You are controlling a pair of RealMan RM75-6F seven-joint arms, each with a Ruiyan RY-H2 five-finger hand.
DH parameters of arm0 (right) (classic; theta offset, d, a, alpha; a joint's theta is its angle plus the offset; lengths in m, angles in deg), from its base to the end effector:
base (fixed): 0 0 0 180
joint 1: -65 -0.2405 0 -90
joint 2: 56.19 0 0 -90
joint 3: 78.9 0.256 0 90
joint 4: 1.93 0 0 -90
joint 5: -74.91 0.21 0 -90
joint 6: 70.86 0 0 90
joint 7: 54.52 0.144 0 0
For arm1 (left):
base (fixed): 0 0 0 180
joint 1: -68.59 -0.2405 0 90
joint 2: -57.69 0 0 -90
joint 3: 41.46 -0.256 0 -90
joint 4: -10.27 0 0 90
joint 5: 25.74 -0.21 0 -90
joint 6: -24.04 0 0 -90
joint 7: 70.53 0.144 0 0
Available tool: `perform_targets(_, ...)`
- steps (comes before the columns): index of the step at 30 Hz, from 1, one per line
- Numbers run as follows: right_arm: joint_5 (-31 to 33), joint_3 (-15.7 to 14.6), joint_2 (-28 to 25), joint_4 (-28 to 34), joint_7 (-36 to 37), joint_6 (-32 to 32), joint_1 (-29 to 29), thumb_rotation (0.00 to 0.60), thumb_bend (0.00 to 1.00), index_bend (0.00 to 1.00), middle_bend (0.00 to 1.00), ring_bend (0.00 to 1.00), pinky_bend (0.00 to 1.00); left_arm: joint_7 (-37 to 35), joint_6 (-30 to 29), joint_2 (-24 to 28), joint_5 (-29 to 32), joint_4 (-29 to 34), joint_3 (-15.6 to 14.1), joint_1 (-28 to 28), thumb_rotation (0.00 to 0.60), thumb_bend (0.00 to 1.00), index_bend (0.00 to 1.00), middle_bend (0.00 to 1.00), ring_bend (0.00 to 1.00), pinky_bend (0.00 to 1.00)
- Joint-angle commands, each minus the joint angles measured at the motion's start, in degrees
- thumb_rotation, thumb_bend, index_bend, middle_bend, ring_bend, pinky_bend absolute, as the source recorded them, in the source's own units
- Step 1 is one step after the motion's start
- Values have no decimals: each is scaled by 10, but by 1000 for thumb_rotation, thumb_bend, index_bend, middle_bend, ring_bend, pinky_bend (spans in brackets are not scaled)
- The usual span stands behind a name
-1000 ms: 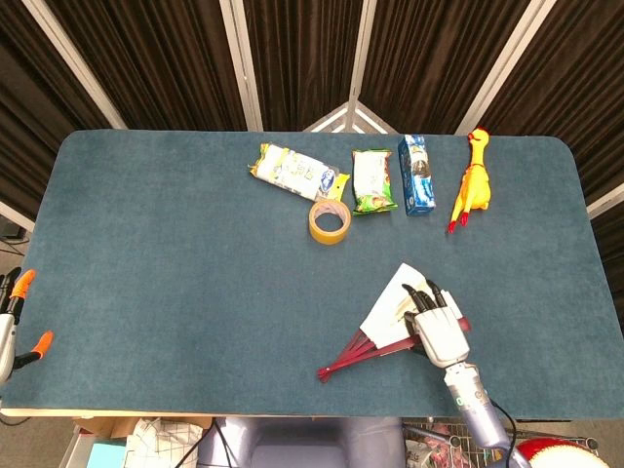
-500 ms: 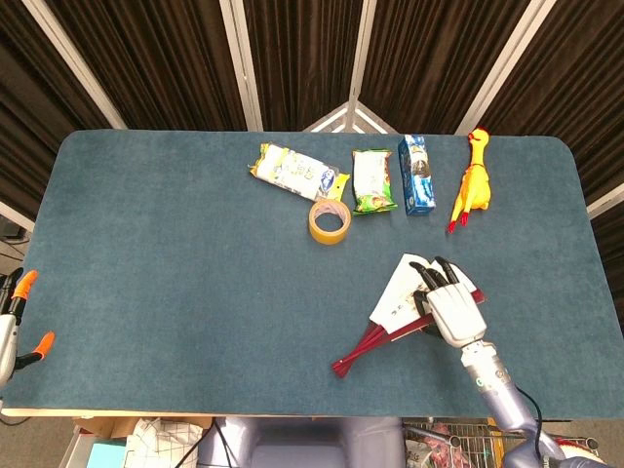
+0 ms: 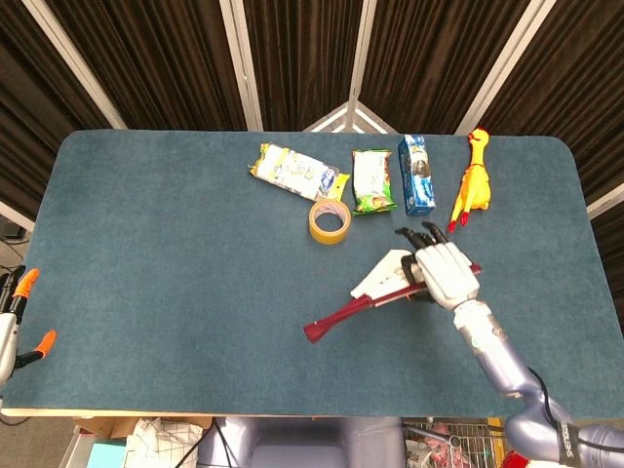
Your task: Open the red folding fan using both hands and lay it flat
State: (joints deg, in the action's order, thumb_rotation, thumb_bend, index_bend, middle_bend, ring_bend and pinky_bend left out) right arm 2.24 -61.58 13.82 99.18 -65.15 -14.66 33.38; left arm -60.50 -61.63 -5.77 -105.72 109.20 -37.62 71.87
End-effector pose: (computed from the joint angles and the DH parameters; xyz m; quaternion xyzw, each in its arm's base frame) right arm -0.1566 -0.3264 0.0913 0.6956 -0.3849 0.4373 0.4203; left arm -0.3058 0.1737 0.1608 -0.5708 -0.3930 -0.3461 0.6325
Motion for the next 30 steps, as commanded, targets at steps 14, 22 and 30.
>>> perform_targets(14,240,85,-59,21,-59,-80,-144,600,384,872,196,254,100,-72,27,-25,-49,-35,-5,28,600,385,32,0,0,0)
perform_targets(22,315,105,-48,0,-81,-74,-209,600,385,873,196,254,100,-95,62,-70,-61,-74,3,65,600,379,32,0,0,0)
perform_targets(30,380,119,-52,29,-115,-40,-266,600,385,888,196,254,100,-148,79,-123,-68,-115,23,101,600,368,43,0,0,0)
